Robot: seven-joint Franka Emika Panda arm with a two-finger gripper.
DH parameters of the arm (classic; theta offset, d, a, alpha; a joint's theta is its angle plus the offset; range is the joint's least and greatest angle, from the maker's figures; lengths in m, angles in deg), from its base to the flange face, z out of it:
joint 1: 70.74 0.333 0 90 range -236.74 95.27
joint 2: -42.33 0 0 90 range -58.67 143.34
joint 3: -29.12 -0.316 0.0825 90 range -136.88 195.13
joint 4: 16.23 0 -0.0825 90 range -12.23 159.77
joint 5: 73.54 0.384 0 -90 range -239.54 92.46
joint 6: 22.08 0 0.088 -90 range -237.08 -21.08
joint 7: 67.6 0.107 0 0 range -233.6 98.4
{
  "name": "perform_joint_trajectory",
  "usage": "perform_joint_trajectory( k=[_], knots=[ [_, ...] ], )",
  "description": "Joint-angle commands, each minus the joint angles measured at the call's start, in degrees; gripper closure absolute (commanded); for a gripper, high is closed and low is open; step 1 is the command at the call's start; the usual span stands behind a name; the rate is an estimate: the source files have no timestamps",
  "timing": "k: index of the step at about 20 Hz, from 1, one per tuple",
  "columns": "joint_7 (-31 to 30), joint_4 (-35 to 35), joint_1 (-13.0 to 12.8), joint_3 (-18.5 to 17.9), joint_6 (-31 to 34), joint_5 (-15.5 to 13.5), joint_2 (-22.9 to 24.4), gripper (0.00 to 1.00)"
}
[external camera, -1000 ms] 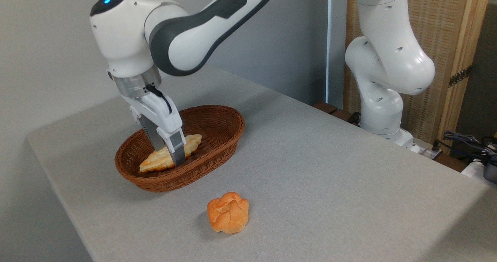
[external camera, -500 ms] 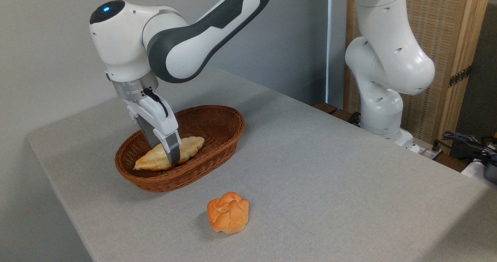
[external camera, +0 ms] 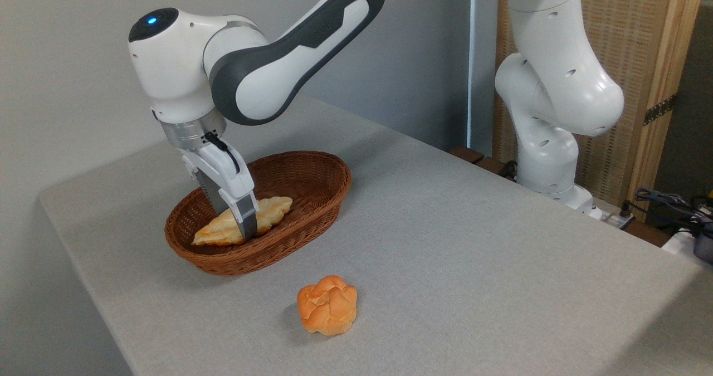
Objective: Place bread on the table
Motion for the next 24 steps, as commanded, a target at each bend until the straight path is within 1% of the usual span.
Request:
perform_joint_trajectory(
  k=[1,10,14,18,21,22,24],
  knots=[
    [0.47,-0.18,0.09,0.08,-0.62,1.35,-0.19,0.56],
    [0.38,-0.27,0.09,0.17,-0.44,1.35,0.25,0.56],
    [0.21,-0.36,0.09,0.17,0.26,1.26,2.79,0.56],
    [0.38,-0.36,0.27,0.08,4.64,0.91,6.30,0.55],
    [0.55,-0.36,0.62,-0.71,7.99,1.00,8.33,0.54],
    [0.82,-0.27,0.97,-1.32,9.13,1.08,9.12,0.54],
    [2.91,-0.10,1.15,-4.30,12.37,1.17,10.61,0.49]
  ],
)
